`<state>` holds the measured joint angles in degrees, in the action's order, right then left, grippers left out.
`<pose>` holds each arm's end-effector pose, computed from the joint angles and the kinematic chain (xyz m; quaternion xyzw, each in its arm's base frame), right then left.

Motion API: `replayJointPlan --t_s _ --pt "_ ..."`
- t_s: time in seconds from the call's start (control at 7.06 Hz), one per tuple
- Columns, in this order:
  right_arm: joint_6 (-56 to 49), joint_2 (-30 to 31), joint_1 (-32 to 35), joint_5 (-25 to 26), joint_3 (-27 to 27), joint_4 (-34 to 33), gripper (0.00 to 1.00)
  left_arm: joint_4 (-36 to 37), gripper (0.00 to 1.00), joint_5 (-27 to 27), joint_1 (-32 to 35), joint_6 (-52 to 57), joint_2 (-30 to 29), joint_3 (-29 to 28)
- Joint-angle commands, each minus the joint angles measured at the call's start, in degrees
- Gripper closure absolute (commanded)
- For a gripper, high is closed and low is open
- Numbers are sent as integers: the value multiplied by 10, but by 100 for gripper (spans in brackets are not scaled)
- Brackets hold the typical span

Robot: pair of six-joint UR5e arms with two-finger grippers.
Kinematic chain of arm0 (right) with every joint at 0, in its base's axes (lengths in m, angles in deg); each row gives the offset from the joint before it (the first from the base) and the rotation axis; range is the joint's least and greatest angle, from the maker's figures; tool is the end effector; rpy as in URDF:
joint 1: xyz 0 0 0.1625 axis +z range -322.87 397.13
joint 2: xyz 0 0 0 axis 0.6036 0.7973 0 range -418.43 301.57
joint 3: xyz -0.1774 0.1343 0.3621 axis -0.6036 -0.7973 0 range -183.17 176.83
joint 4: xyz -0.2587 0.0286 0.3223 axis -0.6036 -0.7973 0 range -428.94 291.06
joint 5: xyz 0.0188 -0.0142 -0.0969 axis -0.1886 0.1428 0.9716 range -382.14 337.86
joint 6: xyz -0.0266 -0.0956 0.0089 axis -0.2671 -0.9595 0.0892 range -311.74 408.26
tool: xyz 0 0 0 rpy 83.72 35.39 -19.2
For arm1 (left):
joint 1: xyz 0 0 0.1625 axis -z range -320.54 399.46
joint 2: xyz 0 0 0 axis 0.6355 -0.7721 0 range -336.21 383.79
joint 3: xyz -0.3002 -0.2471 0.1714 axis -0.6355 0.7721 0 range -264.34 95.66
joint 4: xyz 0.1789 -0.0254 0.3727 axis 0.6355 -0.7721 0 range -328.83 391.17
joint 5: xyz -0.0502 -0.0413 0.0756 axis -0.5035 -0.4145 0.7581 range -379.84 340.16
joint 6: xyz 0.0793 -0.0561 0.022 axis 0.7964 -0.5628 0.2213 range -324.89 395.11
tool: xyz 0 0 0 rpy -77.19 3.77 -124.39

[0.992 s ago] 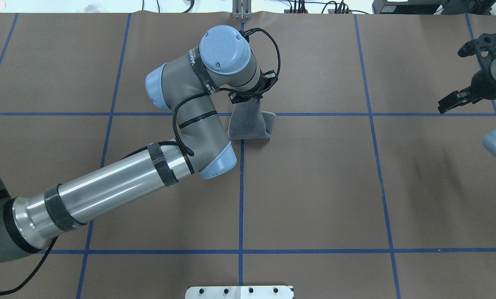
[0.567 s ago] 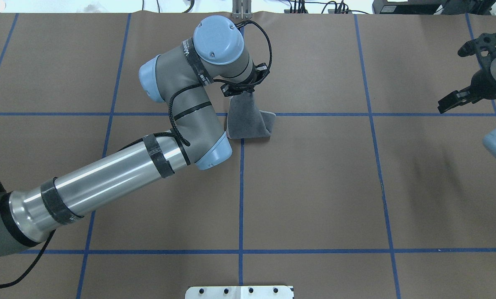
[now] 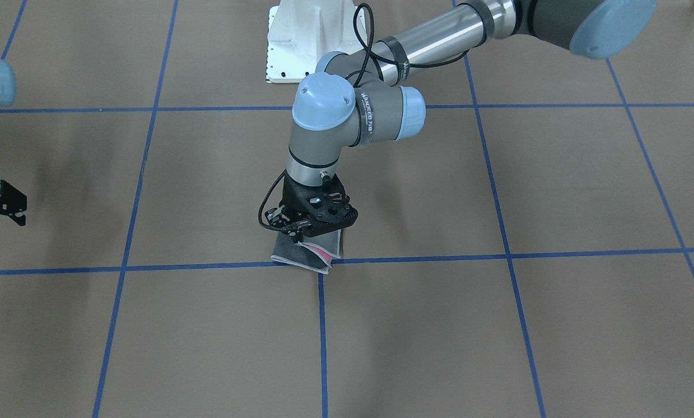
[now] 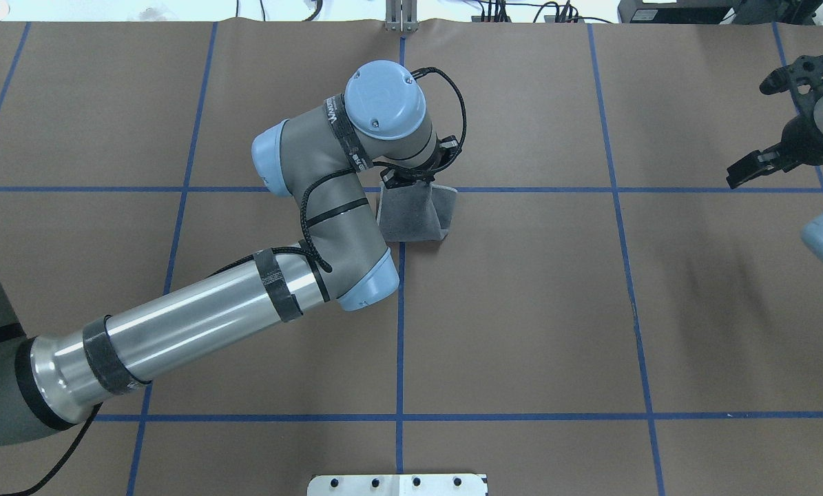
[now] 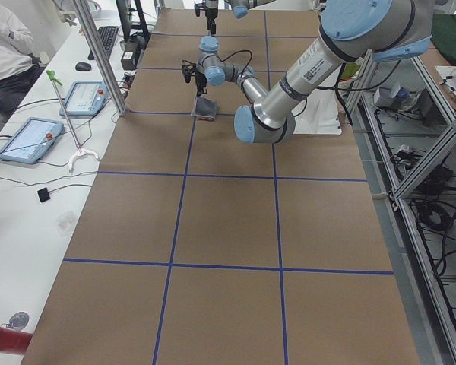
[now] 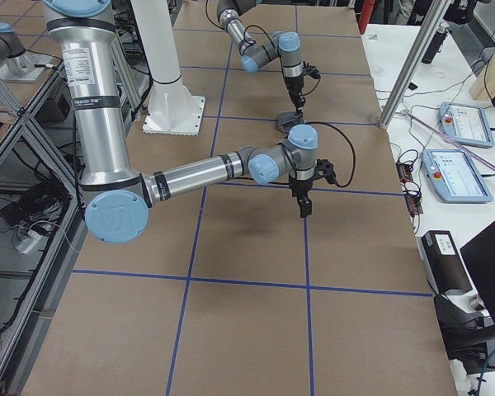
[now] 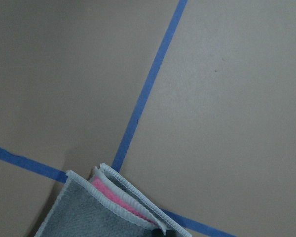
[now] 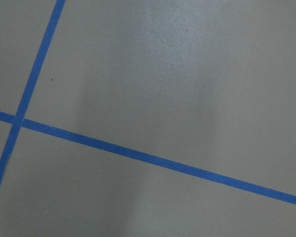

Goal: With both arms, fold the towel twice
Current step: 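Lower the folded end onto the towel and open the left gripper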

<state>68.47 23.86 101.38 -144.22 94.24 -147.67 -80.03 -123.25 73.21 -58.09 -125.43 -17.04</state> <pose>-0.1719 -0.5416 0.5127 0.0970 -0.3333 -0.1082 0.9316 0.6167 -0.5446 0.1140 0.0276 0.4894 -0.2222 0.8428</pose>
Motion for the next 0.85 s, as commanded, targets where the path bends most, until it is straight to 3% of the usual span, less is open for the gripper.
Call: replayJointPlan --t_s 0.0,0.43,0.71 --pt "0 0 0 0 0 1 1 -1 100 1 -11 -11 -11 -4" --pt "0 0 0 -1 1 1 1 -4 100 3 -12 -15 -14 -26" --pt "0 -1 0 -1 1 1 1 -9 77 4 -12 -16 -28 -48"
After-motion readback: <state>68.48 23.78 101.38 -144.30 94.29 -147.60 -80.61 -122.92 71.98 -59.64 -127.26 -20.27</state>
